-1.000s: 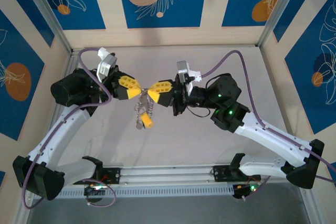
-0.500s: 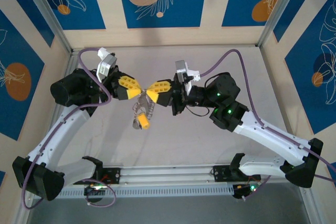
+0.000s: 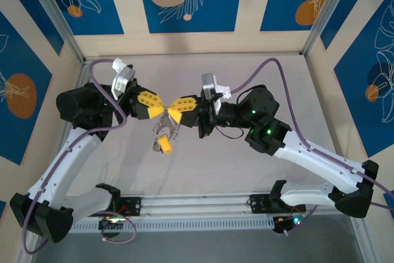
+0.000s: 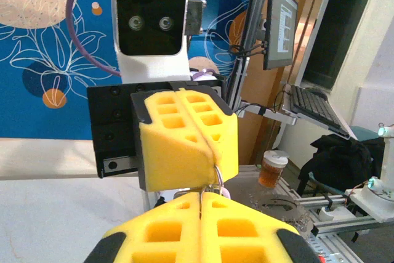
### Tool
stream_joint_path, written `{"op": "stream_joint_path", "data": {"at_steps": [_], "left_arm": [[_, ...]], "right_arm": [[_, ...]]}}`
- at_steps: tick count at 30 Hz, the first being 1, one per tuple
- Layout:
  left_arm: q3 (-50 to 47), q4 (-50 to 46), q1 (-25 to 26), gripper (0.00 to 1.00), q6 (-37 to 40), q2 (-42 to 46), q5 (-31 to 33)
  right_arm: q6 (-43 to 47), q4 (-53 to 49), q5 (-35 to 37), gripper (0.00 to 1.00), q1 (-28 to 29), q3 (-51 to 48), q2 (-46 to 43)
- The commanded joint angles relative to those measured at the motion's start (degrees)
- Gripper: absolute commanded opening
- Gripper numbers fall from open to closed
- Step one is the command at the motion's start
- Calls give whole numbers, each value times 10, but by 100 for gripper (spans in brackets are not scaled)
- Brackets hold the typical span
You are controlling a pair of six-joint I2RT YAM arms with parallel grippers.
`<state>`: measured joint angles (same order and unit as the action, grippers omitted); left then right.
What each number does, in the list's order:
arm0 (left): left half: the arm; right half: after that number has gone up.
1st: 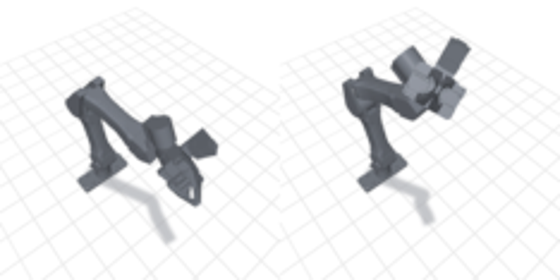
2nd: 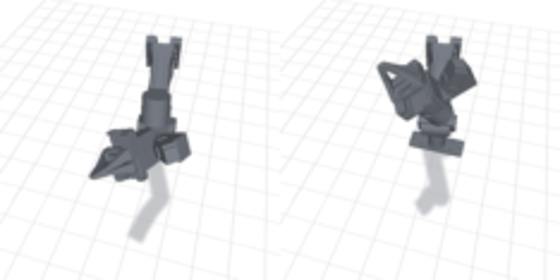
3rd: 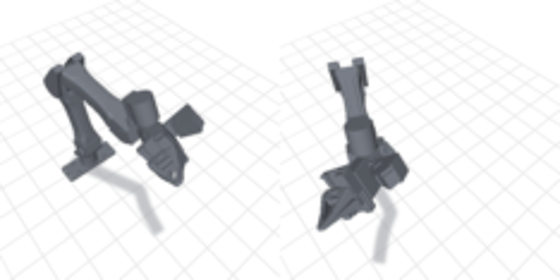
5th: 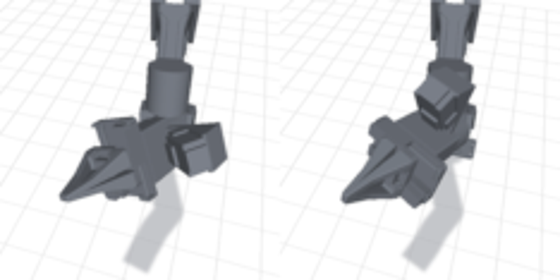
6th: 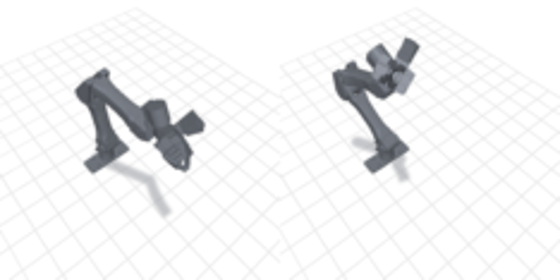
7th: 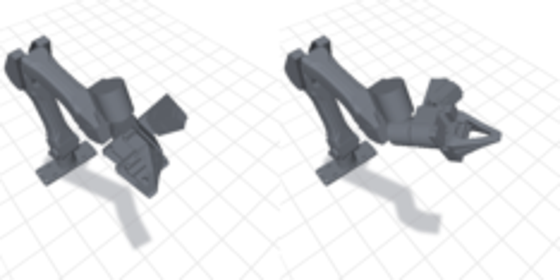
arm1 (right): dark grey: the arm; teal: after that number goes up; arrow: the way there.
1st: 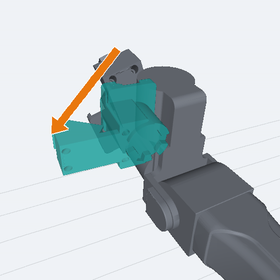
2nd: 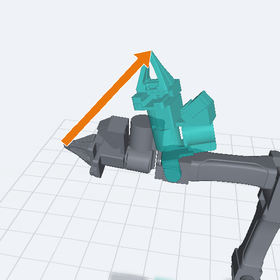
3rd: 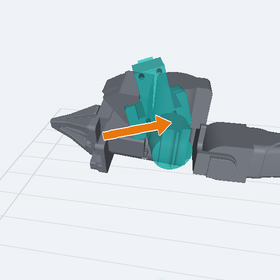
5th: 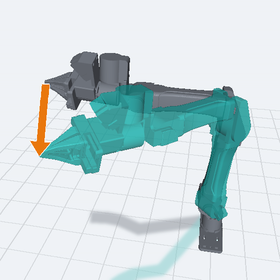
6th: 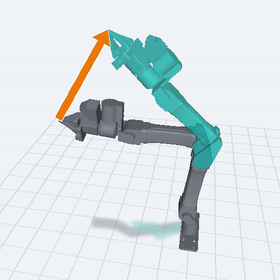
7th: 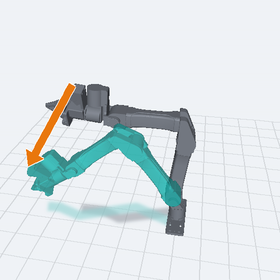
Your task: Put the keys on the keyring
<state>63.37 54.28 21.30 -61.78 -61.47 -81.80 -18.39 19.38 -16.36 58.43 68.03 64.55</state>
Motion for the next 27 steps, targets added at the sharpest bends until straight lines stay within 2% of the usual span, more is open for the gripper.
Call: {"op": "stream_joint_path", "data": {"at_steps": [1, 13, 20, 25, 27], "left_arm": [[11, -105, 4, 0, 98, 20, 35], [22, -106, 4, 0, 105, 14, 56], [23, -14, 4, 0, 40, 0, 68], [22, -1, 4, 0, 31, 0, 71], [23, 2, 4, 0, 30, 0, 73]], "right_arm": [[53, -33, 40, 0, 16, -6, -21], [193, -81, 159, 0, 71, -28, -35], [253, -69, 226, 0, 96, -43, -16], [281, -61, 279, 0, 105, -54, -20], [281, -55, 284, 5, 105, -62, -23]]}}
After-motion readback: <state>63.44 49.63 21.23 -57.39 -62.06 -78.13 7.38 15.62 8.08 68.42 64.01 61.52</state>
